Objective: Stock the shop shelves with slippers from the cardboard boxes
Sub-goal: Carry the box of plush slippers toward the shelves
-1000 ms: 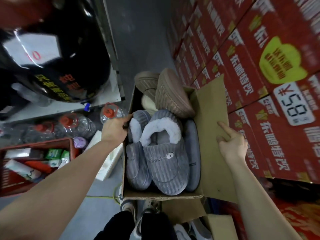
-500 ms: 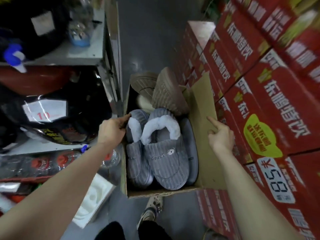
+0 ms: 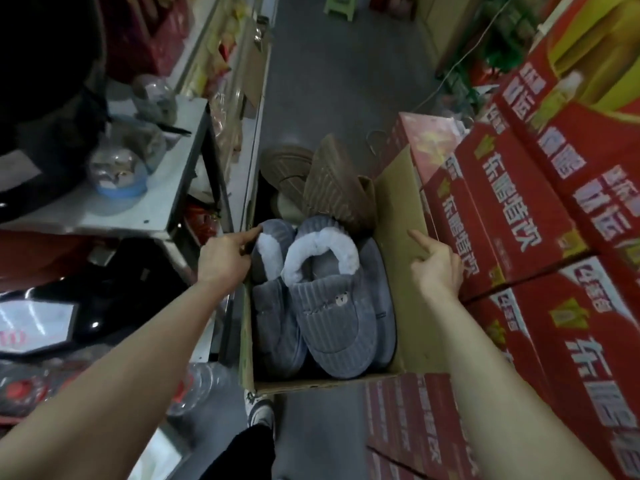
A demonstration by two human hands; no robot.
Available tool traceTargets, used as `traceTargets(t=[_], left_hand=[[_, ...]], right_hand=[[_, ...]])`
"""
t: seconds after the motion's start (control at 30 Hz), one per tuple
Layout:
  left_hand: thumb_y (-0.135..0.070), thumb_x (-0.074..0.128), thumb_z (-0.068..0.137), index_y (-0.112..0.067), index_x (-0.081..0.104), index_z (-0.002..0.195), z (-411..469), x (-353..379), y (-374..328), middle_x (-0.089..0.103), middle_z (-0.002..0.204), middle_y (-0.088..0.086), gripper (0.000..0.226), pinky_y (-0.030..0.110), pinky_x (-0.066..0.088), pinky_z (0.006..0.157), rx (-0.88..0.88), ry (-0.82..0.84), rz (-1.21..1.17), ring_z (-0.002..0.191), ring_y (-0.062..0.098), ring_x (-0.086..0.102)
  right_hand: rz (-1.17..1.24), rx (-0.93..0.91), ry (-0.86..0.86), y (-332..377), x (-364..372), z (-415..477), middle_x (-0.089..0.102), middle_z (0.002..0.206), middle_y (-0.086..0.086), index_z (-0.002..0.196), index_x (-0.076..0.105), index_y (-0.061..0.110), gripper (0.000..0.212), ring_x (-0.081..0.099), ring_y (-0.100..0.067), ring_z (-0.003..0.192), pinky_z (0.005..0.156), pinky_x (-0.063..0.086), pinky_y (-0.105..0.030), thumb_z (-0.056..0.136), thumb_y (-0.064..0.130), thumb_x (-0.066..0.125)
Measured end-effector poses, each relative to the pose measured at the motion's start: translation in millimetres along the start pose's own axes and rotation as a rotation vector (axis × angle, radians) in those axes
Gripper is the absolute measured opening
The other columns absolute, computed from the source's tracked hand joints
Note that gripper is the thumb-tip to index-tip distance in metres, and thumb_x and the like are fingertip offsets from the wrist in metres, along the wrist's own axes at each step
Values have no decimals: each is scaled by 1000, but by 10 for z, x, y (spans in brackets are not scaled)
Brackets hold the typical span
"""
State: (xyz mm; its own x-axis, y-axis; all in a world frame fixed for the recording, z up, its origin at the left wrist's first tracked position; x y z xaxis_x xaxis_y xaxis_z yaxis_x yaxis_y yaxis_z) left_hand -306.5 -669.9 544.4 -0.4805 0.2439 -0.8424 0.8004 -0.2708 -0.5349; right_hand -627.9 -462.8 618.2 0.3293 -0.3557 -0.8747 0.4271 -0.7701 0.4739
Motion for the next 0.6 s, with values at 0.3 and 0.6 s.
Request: traceTargets(t=[0.3,0.6], left_hand=[[-23,61,87,-42,58,129,1665,-43,-402,74,99,7,46,33,52,74,-41,-36,-21,90,29,68],[-12,62,88,-31,56,134,3410,30,-822,67,123,5,50,33,54,80,-69,-32,-153,101,24,65]], right_hand=[[-17,-27,1,890,185,1655,66,127,-8,132,58,45,64,59,-34,115,101,45,-36,86,2,52],[61,-83,91,1726,562,3567,60,129,-9,132,58,43,64,50,-33,123,105,43,-42,85,1,52]])
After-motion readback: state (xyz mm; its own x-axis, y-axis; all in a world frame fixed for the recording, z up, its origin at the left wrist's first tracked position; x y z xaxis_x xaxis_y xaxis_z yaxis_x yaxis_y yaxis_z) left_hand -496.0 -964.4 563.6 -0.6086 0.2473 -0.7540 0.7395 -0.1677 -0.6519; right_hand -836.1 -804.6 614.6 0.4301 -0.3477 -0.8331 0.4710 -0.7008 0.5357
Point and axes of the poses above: each hand's wrist, its own z-axis towards the middle knuckle, its own x-axis out of the palm, y = z × x, the point moved 9 cm from there along z, towards the middle knuckle
